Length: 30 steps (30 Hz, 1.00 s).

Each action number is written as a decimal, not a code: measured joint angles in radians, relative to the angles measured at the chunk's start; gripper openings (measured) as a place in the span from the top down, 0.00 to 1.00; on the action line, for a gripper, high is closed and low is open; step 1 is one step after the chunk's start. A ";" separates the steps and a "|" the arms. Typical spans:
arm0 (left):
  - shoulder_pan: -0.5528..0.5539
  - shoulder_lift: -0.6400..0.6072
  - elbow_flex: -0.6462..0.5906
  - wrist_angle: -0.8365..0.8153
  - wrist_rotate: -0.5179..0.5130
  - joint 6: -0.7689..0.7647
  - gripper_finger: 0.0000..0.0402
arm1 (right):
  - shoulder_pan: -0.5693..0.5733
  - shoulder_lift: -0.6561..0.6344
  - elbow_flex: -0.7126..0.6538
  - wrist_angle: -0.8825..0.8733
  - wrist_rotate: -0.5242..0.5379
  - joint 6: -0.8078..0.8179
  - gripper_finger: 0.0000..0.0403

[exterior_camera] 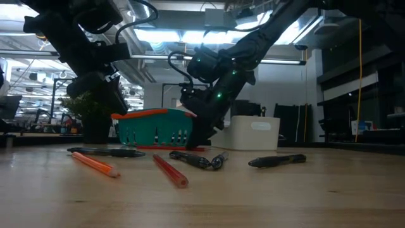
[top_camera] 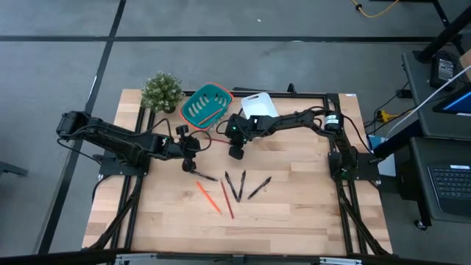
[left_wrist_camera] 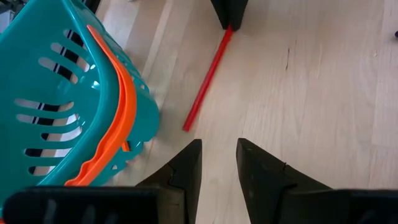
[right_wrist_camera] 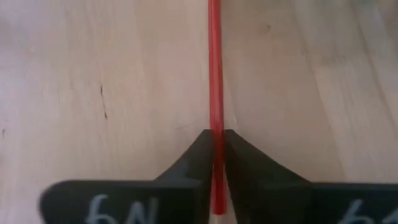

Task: Sort pens & pencils
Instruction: Put the red pencil into the green basket

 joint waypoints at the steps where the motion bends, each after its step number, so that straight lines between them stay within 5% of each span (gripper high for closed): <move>1: 0.000 0.000 0.000 -0.001 0.000 0.000 0.77 | 0.000 0.000 0.000 -0.009 -0.005 0.000 0.95; 30: 0.000 0.000 0.000 -0.003 0.061 0.001 0.77 | 0.077 -0.015 0.003 -0.291 -0.242 -0.001 0.97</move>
